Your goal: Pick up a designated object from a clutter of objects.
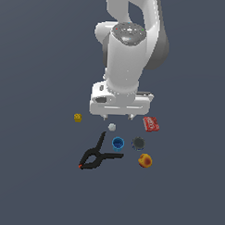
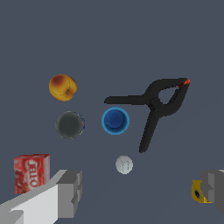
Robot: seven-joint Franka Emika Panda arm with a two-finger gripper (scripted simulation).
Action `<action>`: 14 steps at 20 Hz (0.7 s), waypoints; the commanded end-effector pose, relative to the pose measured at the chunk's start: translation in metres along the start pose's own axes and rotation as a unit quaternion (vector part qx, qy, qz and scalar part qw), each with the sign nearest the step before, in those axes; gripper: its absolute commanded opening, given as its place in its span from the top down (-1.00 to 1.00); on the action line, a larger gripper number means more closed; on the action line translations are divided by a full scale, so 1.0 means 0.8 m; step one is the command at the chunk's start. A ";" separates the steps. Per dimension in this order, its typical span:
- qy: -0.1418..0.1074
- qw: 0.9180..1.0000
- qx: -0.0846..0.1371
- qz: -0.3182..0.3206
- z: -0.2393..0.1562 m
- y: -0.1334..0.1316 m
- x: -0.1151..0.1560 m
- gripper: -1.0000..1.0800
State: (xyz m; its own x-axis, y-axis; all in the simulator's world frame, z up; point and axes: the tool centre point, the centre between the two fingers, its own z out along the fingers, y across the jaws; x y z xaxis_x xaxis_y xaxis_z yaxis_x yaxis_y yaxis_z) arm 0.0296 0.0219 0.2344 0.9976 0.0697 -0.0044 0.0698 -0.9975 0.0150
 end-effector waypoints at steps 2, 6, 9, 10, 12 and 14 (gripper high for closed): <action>0.000 1.000 -0.002 -0.031 0.046 -0.032 0.013 -0.92; 0.001 0.998 -0.002 -0.068 0.102 -0.072 0.021 -0.92; 0.002 0.996 -0.001 -0.090 0.137 -0.098 0.023 -0.92; 0.002 0.995 0.000 -0.097 0.147 -0.106 0.023 -0.92; 0.002 0.994 0.002 -0.109 0.165 -0.120 0.022 -0.92; 0.003 0.993 0.003 -0.118 0.180 -0.131 0.021 -0.92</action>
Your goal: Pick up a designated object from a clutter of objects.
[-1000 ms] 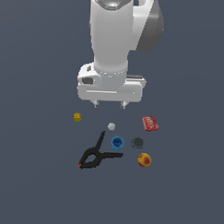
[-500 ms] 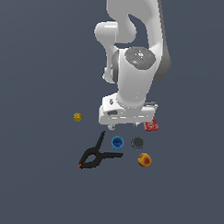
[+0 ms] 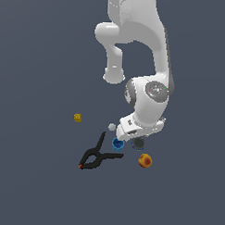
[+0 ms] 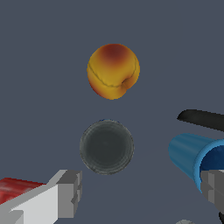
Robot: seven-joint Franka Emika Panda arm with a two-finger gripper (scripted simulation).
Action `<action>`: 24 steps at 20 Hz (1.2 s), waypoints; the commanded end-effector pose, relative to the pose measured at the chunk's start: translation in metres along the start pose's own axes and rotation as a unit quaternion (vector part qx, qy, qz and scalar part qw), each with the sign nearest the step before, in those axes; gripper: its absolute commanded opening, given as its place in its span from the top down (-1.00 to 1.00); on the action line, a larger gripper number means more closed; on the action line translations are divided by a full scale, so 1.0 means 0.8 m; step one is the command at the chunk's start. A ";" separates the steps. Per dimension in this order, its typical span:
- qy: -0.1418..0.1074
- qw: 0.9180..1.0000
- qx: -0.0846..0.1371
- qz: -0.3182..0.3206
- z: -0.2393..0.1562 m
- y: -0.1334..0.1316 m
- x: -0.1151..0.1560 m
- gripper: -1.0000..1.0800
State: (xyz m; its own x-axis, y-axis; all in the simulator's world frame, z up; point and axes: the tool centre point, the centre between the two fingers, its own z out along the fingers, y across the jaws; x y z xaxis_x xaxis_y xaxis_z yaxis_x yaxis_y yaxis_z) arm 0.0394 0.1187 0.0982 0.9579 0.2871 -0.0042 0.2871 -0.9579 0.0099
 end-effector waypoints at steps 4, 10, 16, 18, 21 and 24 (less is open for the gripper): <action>0.002 1.000 0.004 -0.021 0.033 -0.025 0.003 -0.92; 0.001 1.000 0.005 -0.026 0.041 -0.032 0.002 -0.92; 0.002 1.000 0.005 -0.027 0.056 -0.032 0.002 -0.92; 0.002 1.000 0.005 -0.027 0.068 -0.032 0.002 -0.92; 0.002 1.000 0.005 -0.027 0.088 -0.033 0.001 -0.92; 0.002 1.000 0.005 -0.027 0.100 -0.033 0.002 -0.92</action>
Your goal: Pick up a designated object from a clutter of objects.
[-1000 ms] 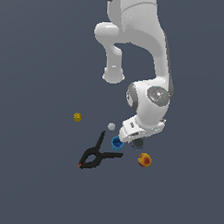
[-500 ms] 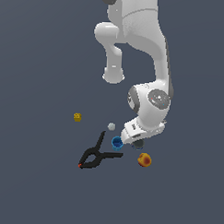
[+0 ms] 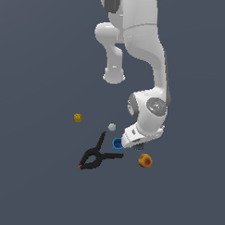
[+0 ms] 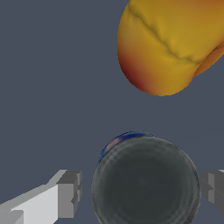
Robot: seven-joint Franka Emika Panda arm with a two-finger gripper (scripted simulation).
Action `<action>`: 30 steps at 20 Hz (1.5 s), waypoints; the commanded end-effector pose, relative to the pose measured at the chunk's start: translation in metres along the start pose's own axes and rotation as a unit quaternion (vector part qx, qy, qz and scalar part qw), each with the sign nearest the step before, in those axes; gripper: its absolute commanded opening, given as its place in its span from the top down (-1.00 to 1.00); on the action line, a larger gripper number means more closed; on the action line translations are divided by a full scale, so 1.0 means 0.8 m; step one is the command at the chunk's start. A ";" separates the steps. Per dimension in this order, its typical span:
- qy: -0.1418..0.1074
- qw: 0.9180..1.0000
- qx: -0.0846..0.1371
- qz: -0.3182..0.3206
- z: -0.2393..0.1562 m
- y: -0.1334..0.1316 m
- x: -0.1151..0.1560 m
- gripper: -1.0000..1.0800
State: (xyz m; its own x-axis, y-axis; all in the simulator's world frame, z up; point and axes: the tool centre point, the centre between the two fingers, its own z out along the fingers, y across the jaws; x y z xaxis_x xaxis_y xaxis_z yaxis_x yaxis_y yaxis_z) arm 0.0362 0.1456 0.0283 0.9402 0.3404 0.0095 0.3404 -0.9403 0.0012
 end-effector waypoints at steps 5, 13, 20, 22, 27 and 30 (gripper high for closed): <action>-0.005 1.000 0.001 0.001 0.019 0.001 -0.004 1.00; -0.005 1.000 0.001 0.001 0.019 0.001 -0.004 1.00; 0.010 1.000 0.000 -0.004 -0.008 -0.002 0.009 1.00; 0.010 1.000 0.000 -0.004 -0.017 0.002 0.008 1.00; 0.008 1.000 0.000 -0.004 -0.049 0.020 0.004 1.00; 0.007 1.000 0.000 -0.004 -0.078 0.035 0.000 1.00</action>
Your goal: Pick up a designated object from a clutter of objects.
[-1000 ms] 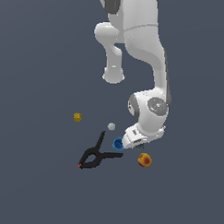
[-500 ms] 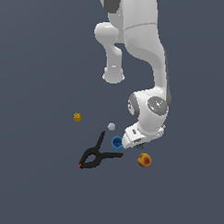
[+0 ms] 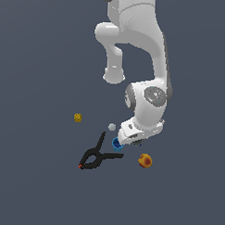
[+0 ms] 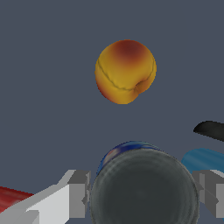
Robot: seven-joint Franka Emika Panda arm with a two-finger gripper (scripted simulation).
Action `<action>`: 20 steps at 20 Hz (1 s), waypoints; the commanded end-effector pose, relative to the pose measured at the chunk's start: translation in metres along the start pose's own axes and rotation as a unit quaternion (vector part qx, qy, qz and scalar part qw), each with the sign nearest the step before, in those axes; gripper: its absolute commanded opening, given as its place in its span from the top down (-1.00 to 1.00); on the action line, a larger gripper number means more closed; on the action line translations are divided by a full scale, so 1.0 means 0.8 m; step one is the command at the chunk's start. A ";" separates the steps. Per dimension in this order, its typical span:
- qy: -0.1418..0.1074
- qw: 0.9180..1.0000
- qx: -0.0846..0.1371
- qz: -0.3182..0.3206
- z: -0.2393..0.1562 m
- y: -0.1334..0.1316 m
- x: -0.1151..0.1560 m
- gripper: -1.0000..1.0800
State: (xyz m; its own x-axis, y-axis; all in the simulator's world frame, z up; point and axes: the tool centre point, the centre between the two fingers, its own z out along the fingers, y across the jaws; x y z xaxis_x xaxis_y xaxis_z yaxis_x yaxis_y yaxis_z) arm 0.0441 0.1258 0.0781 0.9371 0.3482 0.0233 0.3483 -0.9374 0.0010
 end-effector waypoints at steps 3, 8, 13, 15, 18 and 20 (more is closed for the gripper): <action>-0.001 1.000 0.000 0.001 -0.050 0.026 -0.005 1.00; -0.003 1.000 0.001 0.001 -0.117 0.060 -0.012 1.00; -0.005 1.000 0.001 0.002 -0.186 0.096 -0.019 1.00; -0.006 1.000 0.002 0.002 -0.213 0.110 -0.021 1.00; -0.007 1.000 0.002 0.003 -0.252 0.130 -0.024 1.00; -0.008 1.000 0.002 0.003 -0.277 0.144 -0.025 1.00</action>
State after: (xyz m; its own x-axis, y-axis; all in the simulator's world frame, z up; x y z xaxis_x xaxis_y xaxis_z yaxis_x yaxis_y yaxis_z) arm 0.0593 0.0175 0.2833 0.9395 0.3424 0.0095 0.3425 -0.9395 -0.0018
